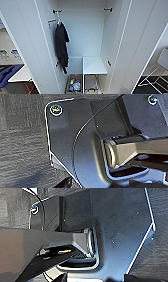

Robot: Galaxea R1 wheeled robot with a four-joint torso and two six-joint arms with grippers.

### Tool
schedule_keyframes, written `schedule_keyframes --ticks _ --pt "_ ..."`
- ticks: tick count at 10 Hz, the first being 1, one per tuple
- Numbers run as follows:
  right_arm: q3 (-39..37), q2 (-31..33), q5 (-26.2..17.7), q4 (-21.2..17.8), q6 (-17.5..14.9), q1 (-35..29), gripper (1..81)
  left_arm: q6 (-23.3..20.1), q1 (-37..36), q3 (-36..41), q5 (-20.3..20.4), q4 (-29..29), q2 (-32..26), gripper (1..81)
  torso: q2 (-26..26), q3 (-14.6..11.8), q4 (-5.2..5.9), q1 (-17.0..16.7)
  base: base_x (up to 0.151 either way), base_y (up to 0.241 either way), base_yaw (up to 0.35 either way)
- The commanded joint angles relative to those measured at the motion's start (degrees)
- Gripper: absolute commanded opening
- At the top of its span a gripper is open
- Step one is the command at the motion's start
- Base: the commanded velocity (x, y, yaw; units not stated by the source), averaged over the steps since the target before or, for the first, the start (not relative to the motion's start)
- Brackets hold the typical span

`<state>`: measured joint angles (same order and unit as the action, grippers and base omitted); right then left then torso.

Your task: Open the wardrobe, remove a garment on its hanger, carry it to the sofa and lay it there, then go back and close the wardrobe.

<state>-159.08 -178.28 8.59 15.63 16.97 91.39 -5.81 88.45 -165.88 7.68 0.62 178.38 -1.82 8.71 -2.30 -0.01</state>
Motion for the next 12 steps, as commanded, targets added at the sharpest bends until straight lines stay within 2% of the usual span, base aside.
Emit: schedule_keyframes --ticks 1,3,9,12 --pt "0.6 -0.5 -3.0 0.5 -0.3 -1.5 81.1 -0.3 -1.5 0.1 -3.1 -0.1 0.0 81.1 0.0 0.0 0.00 0.0 0.111 0.000 0.000" --pt "0.8 -0.5 -3.0 0.7 -0.4 -1.4 81.1 -0.3 -1.5 0.1 -3.2 -0.1 0.0 81.1 0.0 0.0 0.00 0.0 0.101 0.000 0.000" --pt "0.6 -0.8 -3.7 0.7 -0.3 -2.0 81.1 -0.2 -1.5 -0.1 -3.2 -0.3 0.3 81.1 0.0 0.0 0.00 0.1 0.000 0.000 0.000" --pt "7.6 4.5 -4.2 1.0 -0.4 -1.6 81.1 -0.3 -1.3 0.1 -5.0 -0.1 -2.0 81.1 0.0 0.0 0.00 0.1 0.000 0.000 0.000"
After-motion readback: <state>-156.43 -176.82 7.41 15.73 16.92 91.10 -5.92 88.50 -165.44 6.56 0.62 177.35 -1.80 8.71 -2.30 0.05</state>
